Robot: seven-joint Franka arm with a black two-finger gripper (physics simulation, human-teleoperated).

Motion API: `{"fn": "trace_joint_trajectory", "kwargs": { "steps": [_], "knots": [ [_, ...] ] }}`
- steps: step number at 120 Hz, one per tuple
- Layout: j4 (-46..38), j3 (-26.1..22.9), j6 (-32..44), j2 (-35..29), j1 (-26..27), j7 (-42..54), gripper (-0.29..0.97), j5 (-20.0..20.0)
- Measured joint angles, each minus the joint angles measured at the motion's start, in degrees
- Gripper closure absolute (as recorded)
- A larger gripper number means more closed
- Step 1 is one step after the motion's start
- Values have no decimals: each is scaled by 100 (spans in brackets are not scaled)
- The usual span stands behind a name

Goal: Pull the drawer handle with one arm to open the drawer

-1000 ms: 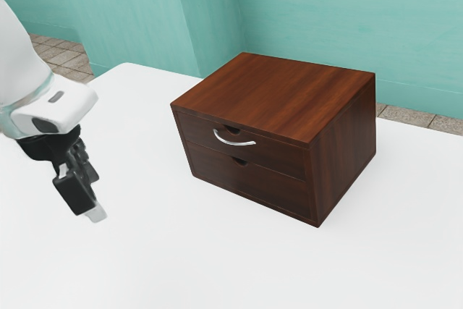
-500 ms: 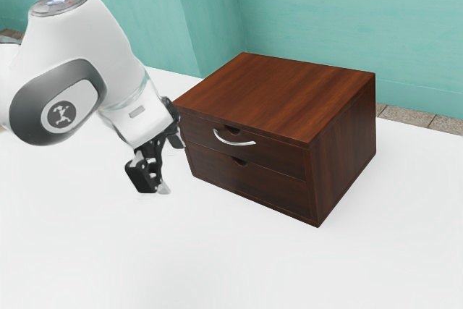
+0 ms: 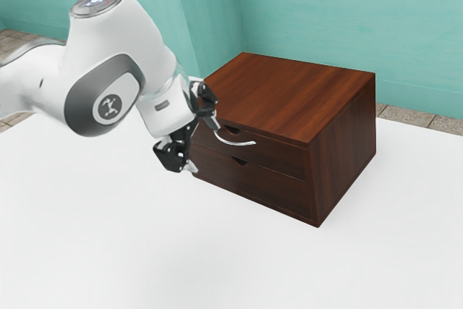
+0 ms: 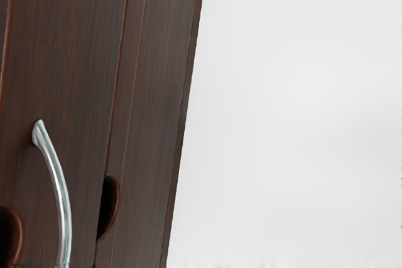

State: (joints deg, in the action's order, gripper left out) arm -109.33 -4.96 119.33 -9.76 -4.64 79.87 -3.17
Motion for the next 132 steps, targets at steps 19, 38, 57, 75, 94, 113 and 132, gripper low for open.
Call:
{"fn": "trace_joint_trajectory", "kwargs": {
  "steps": [19,38,57,75,94,113,132],
  "knots": [
    [-3,168,2,216,-182,234,0,271],
    [5,170,437,496,-249,299,0,299],
    [-1,149,677,520,-213,342,0,354],
    [-5,145,790,666,-198,358,0,433],
    [67,137,895,781,-199,354,0,448],
    [84,97,992,832,-232,348,-1,458],
    [77,46,1032,880,-291,332,-4,469]
  ]
}}
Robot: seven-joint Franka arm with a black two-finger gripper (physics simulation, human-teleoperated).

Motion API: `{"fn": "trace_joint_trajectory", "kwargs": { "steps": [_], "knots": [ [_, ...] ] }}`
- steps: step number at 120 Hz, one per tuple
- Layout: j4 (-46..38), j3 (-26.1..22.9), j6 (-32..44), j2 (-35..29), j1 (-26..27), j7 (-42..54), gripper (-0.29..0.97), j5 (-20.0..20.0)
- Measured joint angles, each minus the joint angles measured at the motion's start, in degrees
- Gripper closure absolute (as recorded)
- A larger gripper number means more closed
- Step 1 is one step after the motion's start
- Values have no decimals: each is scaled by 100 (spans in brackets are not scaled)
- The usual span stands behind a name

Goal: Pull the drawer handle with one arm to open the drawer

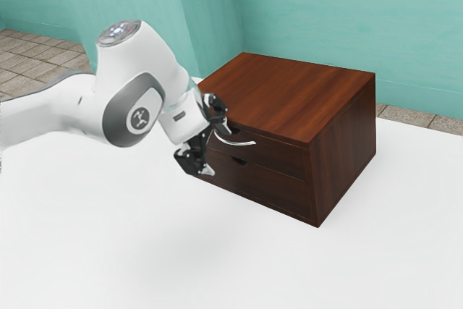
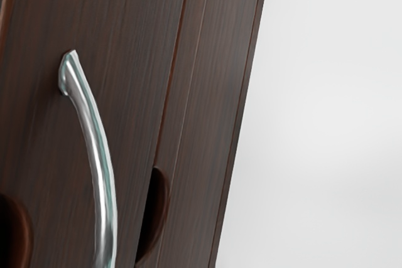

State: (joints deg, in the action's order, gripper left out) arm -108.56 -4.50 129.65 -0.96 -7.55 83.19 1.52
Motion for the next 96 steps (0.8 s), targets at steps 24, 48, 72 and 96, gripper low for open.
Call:
{"fn": "trace_joint_trajectory", "kwargs": {
  "steps": [24,48,72,96],
  "knots": [
    [-18,-23,0,-42,-25,-36,-2,4],
    [-10,-150,30,12,-151,-87,-5,-5],
    [-49,-128,25,-105,-93,-125,2,-7],
    [-105,-214,21,-145,137,-167,0,-15]
  ]
}}
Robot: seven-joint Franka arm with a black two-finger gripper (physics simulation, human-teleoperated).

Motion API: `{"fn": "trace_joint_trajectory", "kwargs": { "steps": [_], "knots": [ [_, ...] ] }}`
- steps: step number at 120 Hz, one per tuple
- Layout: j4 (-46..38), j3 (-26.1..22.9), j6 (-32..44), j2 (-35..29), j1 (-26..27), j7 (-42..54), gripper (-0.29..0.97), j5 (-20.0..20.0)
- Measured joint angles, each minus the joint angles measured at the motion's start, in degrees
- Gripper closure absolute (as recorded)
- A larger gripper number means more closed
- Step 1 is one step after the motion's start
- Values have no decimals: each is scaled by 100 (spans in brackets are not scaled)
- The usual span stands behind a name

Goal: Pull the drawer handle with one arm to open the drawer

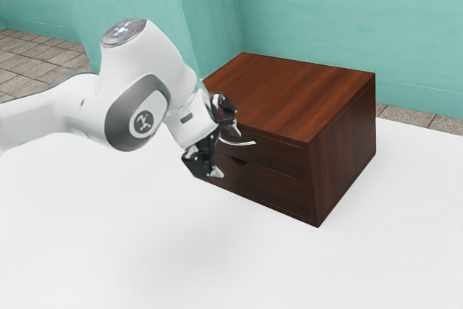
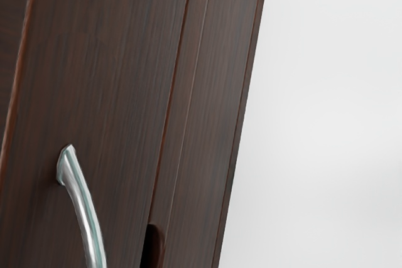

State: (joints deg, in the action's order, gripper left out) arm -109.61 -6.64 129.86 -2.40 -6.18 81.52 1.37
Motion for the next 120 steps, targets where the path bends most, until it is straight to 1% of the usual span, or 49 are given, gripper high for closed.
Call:
{"fn": "trace_joint_trajectory", "kwargs": {
  "steps": [23,47,55,58,68,78,85,120],
  "knots": [
    [-32,14,6,4,256,-35,0,-4],
    [-29,22,11,10,91,-61,0,-5],
    [-23,43,21,80,73,-69,-3,-17],
    [-21,53,25,95,71,-68,0,-19],
    [-11,76,56,115,79,-78,2,-32],
    [-22,103,81,127,109,-84,-2,-49],
    [-25,131,93,132,139,-91,-3,-64],
    [-34,241,78,66,242,-136,11,-89]
  ]
}}
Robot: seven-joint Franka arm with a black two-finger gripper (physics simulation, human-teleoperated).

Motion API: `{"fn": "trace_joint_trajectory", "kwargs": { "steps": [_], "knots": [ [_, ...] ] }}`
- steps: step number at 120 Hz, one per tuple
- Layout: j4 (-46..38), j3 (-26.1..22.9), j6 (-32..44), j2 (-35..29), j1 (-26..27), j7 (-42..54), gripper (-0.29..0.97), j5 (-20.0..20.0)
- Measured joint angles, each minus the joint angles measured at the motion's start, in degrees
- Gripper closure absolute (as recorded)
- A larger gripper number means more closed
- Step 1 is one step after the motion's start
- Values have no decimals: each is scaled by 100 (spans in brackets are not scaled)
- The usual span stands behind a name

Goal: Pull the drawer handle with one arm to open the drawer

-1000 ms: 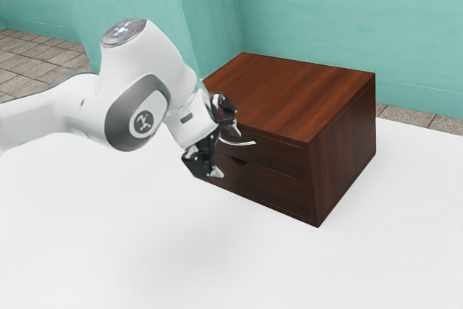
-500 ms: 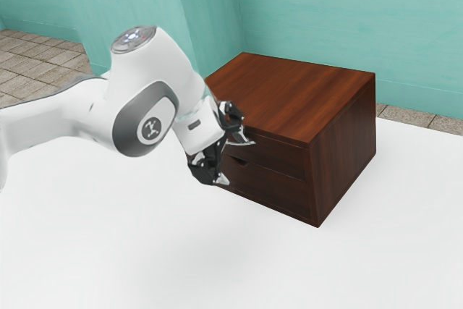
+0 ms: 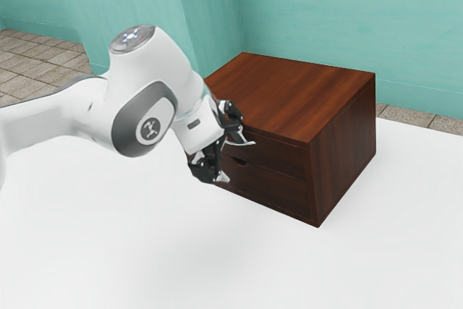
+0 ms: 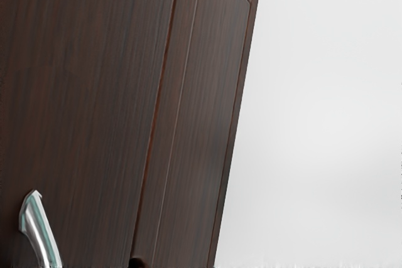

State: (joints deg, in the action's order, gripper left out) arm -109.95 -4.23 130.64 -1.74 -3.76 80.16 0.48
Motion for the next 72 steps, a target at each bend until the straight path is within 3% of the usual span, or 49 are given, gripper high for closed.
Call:
{"fn": "trace_joint_trajectory", "kwargs": {
  "steps": [45,72],
  "knots": [
    [-20,83,-47,0,42,-16,5,21],
    [-200,86,-71,-229,-110,-49,28,31]
  ]
}}
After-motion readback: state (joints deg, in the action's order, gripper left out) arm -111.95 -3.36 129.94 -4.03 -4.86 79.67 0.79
